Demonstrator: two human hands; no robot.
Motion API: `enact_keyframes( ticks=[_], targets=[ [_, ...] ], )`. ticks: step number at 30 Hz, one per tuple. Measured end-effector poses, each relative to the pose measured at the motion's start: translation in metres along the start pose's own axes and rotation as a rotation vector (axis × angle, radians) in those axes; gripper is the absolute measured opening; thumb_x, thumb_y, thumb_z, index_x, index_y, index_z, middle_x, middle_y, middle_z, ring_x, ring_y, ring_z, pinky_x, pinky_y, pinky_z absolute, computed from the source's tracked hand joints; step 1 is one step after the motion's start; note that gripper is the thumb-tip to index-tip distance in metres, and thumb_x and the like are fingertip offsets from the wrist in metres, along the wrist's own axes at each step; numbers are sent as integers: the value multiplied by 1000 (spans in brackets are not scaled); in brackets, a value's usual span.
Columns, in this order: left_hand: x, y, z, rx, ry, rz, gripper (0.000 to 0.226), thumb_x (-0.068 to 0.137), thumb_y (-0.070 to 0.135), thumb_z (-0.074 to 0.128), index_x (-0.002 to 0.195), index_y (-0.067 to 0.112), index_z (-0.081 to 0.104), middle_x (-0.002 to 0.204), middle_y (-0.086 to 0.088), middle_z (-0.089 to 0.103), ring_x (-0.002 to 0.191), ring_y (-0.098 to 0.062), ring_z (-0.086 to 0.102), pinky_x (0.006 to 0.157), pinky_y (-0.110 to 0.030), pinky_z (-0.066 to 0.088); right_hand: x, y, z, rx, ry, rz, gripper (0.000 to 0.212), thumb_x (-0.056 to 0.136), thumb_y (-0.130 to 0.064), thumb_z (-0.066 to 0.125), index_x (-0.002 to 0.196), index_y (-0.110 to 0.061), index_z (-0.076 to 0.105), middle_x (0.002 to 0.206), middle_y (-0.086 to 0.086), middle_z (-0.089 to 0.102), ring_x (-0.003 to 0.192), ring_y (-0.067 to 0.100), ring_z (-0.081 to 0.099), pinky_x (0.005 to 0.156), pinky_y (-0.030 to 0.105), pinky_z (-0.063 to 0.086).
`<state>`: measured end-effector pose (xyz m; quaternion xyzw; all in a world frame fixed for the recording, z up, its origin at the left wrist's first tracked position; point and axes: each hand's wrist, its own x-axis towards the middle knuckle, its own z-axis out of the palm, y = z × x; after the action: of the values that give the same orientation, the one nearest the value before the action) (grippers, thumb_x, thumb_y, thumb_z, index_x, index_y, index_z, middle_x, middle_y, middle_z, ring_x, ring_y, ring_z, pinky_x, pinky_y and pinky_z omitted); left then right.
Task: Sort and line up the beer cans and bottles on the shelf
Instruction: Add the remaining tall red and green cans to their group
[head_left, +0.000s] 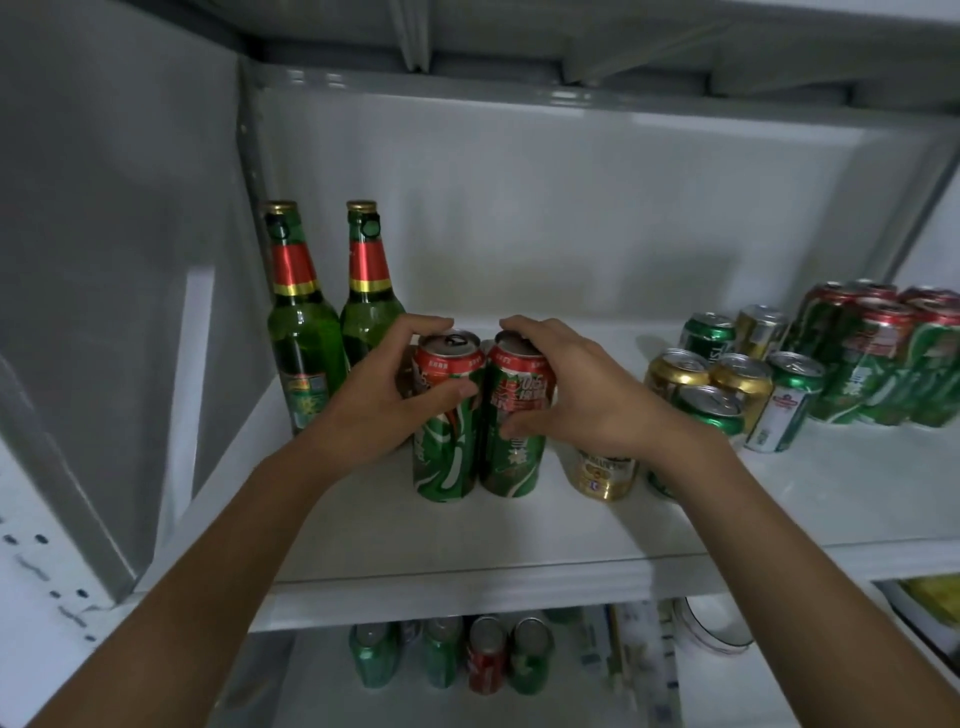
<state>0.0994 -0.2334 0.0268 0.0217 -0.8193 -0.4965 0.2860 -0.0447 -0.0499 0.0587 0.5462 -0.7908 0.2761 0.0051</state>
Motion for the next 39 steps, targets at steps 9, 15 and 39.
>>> enact_keyframes(
  ticks=[9,15,39],
  targets=[
    [6,-5,-2,47,-13,-53,75,72,50,79,139,27,56,127,8,69,112,-5,69,96,-30,59,-5,-2,-17,190,39,40,105,56,-28,101,148,-27,51,135,-8,61,119,10,63,103,35,54],
    [6,2,-1,0,-15,-89,55,69,41,81,121,31,65,113,12,74,100,4,71,81,-13,57,-17,-12,-34,382,53,89,102,60,-14,98,150,-21,50,132,-13,64,107,-1,68,89,18,56],
    [11,39,37,-21,56,23,36,79,29,86,113,23,77,98,8,80,89,-7,77,78,-28,62,-130,3,-95,359,356,261,95,57,-11,98,142,-22,59,124,-8,70,103,5,72,83,24,61]
  ],
)
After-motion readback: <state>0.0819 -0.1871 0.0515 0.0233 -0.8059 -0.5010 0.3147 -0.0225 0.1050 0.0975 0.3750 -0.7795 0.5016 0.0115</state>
